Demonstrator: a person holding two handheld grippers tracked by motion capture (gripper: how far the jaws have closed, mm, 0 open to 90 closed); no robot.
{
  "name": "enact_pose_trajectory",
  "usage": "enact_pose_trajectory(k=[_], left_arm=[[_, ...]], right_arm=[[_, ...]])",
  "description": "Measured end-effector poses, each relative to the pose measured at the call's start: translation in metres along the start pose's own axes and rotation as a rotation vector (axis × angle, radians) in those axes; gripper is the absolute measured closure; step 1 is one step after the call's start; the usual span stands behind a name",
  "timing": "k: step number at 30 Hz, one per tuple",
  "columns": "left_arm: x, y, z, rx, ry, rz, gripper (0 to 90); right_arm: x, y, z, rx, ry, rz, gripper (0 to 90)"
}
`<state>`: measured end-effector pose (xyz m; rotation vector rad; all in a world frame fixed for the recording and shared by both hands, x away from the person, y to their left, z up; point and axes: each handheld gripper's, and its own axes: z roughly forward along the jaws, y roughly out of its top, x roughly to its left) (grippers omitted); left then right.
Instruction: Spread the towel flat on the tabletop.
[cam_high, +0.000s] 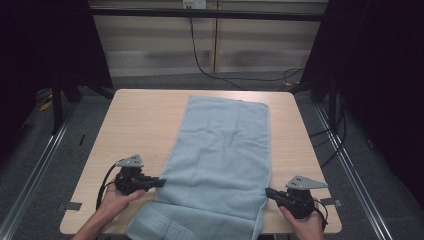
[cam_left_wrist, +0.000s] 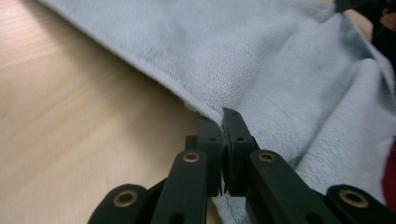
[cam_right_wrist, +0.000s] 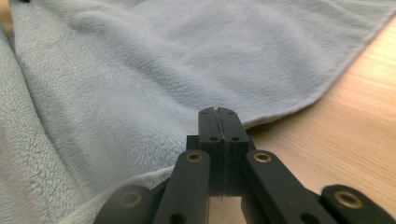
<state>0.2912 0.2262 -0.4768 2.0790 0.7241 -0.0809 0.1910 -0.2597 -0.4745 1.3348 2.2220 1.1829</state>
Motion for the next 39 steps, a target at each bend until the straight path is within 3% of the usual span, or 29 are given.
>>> enact_pose_trajectory(k=[2,8,10,13,16,20,22,24,25,28,32,34,36,37,38,39], left_arm=[[-0.007,-0.014,-0.014,-0.014,-0.004,-0.032,87.8],[-0.023,-0.045,-0.03,0.001,-0.017,-0.056,84.9],[-0.024,-0.044,-0.035,-0.014,0.005,-0.055,68.0],[-0.014,-0.03,-0.038,-0.052,0.061,-0.047,54.2],[0.003,-0.006,-0.024,-0.061,0.09,-0.035,50.3],[0.026,0.024,0.005,-0.032,0.12,-0.022,52.5],[0.036,0.034,0.013,-0.05,0.117,-0.037,54.4],[0.045,0.042,0.025,-0.04,0.146,-0.035,54.6],[0.047,0.044,0.029,-0.021,0.156,-0.028,54.2],[0.054,0.046,0.04,-0.011,0.176,-0.025,51.4],[0.06,0.038,0.05,0.027,0.19,-0.023,47.5],[0.057,0.032,0.053,0.051,0.253,0.039,44.5],[0.053,0.029,0.053,0.043,0.264,0.05,41.3],[0.05,0.029,0.054,0.048,0.274,0.068,42.1],[0.048,0.029,0.054,0.063,0.281,0.086,46.9],[0.046,0.029,0.054,0.067,0.292,0.103,50.4]], right_arm=[[0.002,0.0,-0.001,0.001,0.012,-0.012,90.0],[0.016,-0.006,0.003,0.047,0.051,-0.049,88.3],[0.019,-0.006,0.001,0.049,0.047,-0.057,83.0],[0.016,0.0,-0.002,0.015,0.036,-0.053,70.8],[0.009,0.015,0.005,-0.014,0.051,-0.049,60.5],[0.0,0.042,0.033,-0.013,0.082,-0.084,53.5],[-0.005,0.057,0.048,-0.006,0.104,-0.09,52.2],[-0.011,0.072,0.066,-0.001,0.098,-0.11,48.9],[-0.015,0.079,0.073,-0.003,0.116,-0.106,48.8],[-0.025,0.089,0.095,-0.001,0.095,-0.1,45.9],[-0.032,0.089,0.121,0.055,0.07,-0.105,41.1],[-0.034,0.085,0.13,0.082,0.04,-0.123,39.6],[-0.034,0.082,0.133,0.097,0.02,-0.129,41.8],[-0.032,0.079,0.137,0.12,-0.002,-0.161,43.7],[-0.031,0.075,0.137,0.096,0.002,-0.177,46.5],[-0.031,0.074,0.136,0.092,0.0,-0.168,46.4]])
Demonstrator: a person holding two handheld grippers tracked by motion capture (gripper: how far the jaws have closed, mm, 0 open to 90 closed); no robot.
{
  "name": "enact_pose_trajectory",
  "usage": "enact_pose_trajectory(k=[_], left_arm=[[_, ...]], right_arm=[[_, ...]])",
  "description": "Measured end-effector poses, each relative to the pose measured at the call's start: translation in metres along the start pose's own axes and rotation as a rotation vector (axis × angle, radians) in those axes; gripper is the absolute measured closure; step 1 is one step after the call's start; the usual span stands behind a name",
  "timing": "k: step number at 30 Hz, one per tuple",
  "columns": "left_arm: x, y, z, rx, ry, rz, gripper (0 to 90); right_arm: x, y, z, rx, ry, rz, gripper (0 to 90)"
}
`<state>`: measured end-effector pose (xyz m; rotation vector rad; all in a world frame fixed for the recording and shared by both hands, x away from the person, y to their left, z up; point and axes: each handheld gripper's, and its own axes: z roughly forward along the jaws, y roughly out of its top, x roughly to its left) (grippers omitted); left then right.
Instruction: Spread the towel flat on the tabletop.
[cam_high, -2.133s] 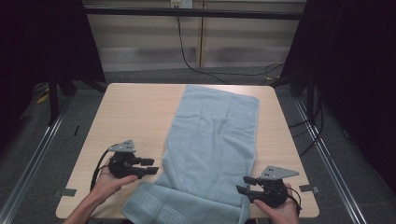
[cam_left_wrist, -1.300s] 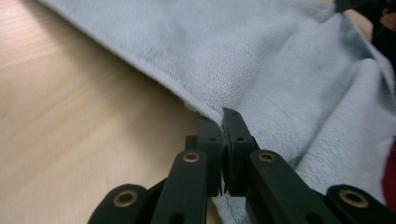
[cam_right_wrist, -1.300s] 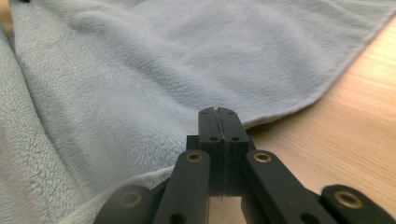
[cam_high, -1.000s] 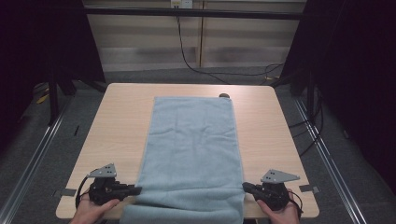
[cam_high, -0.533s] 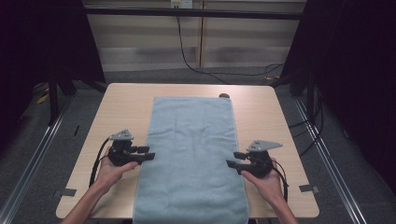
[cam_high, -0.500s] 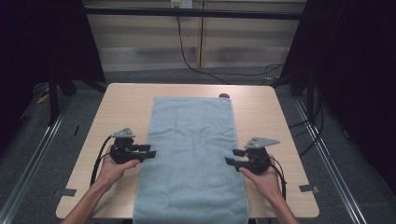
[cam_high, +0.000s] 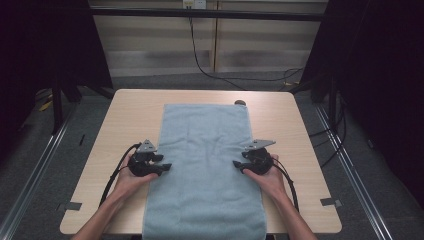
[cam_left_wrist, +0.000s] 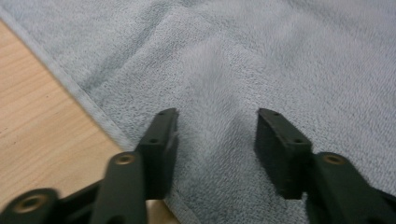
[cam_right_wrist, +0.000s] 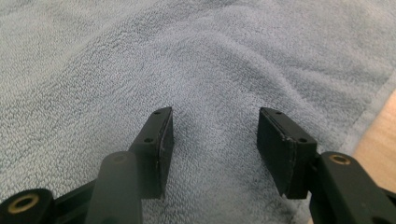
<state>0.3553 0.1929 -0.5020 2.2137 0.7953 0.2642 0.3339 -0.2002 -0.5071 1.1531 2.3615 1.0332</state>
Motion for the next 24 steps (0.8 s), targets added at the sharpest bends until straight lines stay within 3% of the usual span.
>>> enact_pose_trajectory(k=[4,9,12,13,15,18,24], left_arm=[[-0.005,-0.007,-0.004,-0.021,-0.043,0.0,63.5],[-0.011,-0.019,-0.014,-0.044,-0.091,-0.02,61.9],[-0.014,-0.023,-0.018,-0.048,-0.1,-0.026,60.8],[-0.018,-0.029,-0.023,-0.056,-0.112,-0.038,59.8],[-0.022,-0.033,-0.027,-0.058,-0.132,-0.046,59.6],[-0.027,-0.038,-0.031,-0.061,-0.163,-0.074,58.3],[-0.035,-0.046,-0.039,-0.059,-0.192,-0.086,56.0]], right_arm=[[0.002,-0.003,-0.005,0.012,0.013,-0.011,49.9],[0.008,-0.009,-0.017,0.044,0.039,-0.02,50.4],[0.011,-0.014,-0.023,0.044,0.065,-0.006,50.4],[0.014,-0.021,-0.03,0.036,0.101,-0.002,50.4],[0.015,-0.026,-0.036,0.041,0.12,0.012,50.4],[0.018,-0.032,-0.043,0.04,0.134,0.02,50.3],[0.027,-0.042,-0.054,0.043,0.172,0.03,49.9]])
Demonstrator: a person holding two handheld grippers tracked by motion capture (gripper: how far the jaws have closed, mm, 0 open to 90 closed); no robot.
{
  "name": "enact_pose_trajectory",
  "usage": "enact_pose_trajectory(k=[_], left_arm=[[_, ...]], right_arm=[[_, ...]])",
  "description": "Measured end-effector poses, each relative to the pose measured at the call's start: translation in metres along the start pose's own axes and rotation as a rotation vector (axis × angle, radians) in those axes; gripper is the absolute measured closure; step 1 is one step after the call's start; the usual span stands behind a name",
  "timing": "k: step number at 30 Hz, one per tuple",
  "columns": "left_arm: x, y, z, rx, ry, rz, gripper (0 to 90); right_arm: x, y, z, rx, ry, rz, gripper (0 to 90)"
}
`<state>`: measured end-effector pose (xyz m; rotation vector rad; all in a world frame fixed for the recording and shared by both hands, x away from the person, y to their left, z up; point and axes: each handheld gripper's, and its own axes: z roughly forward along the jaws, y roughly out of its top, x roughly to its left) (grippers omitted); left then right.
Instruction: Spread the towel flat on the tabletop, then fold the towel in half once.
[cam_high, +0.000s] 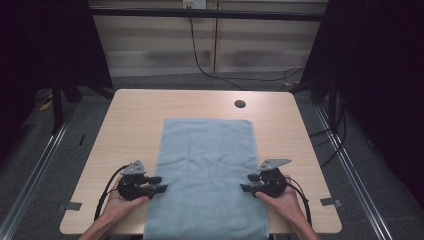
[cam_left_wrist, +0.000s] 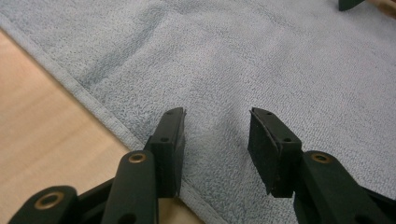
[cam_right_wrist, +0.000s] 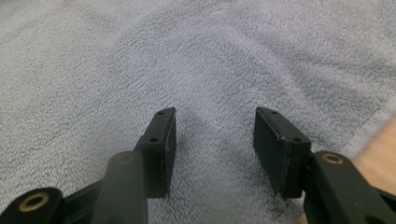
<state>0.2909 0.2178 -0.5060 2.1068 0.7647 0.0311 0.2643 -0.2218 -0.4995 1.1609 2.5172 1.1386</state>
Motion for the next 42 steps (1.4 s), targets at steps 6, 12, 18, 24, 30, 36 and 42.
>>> enact_pose_trajectory(k=[6,12,18,24,30,36,42], left_arm=[[-0.012,-0.01,-0.009,0.005,-0.025,-0.024,55.0],[-0.025,-0.016,-0.015,0.028,-0.022,-0.003,55.4],[-0.035,-0.023,-0.022,0.041,-0.029,-0.005,55.1],[-0.03,-0.007,-0.028,-0.021,-0.015,-0.011,50.1],[-0.002,0.024,-0.009,-0.048,0.038,-0.026,50.6],[0.011,0.029,0.012,-0.022,0.055,-0.031,48.6],[0.009,0.02,0.017,0.011,0.058,-0.015,47.5]], right_arm=[[0.013,-0.011,-0.007,-0.007,0.033,-0.004,49.7],[0.028,-0.02,-0.012,-0.008,0.048,-0.017,49.6],[0.043,-0.029,-0.02,0.007,0.077,-0.037,49.9],[0.04,-0.021,-0.028,-0.052,0.073,-0.012,45.3],[0.014,0.007,-0.029,-0.091,0.03,0.002,42.7],[-0.026,0.036,-0.019,-0.111,0.04,0.088,41.3],[-0.064,0.054,0.003,-0.1,-0.042,0.123,39.6]])
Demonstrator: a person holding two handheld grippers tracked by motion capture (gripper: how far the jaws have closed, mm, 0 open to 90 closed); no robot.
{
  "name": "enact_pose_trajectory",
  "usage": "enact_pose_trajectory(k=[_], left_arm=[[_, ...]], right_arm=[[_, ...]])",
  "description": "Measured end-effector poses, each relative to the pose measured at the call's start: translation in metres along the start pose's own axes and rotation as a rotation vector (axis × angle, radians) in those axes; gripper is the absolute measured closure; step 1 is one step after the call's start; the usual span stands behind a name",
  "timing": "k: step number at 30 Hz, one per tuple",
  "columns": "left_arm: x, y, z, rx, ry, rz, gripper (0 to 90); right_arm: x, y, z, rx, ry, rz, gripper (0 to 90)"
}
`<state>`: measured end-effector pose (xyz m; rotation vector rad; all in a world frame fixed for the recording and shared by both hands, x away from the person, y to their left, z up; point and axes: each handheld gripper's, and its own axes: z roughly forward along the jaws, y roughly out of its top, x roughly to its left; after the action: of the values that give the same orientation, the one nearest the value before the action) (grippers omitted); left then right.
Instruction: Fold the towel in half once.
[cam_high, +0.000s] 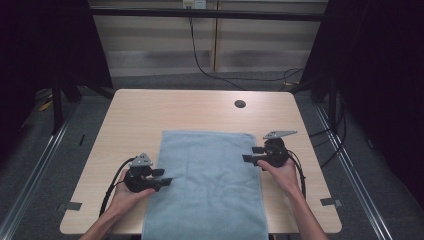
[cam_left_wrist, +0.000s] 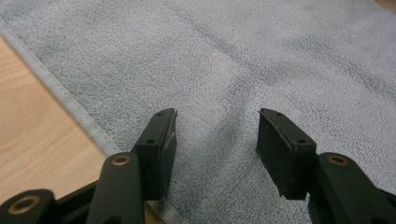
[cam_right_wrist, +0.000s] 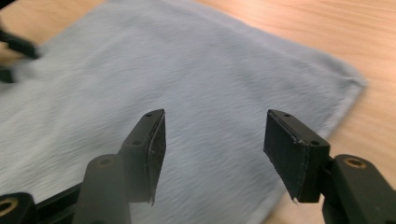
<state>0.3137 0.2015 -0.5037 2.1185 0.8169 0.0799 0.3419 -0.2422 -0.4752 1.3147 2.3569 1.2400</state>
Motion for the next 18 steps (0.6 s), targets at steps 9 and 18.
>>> enact_pose_trajectory(k=[9,18], left_arm=[[0.002,-0.001,0.0,-0.008,-0.014,0.006,48.4],[0.002,-0.002,-0.001,-0.005,-0.019,0.013,47.8]], right_arm=[[-0.034,0.015,0.039,-0.01,-0.09,0.045,37.5],[-0.046,0.017,0.057,-0.009,-0.207,0.019,41.7]])
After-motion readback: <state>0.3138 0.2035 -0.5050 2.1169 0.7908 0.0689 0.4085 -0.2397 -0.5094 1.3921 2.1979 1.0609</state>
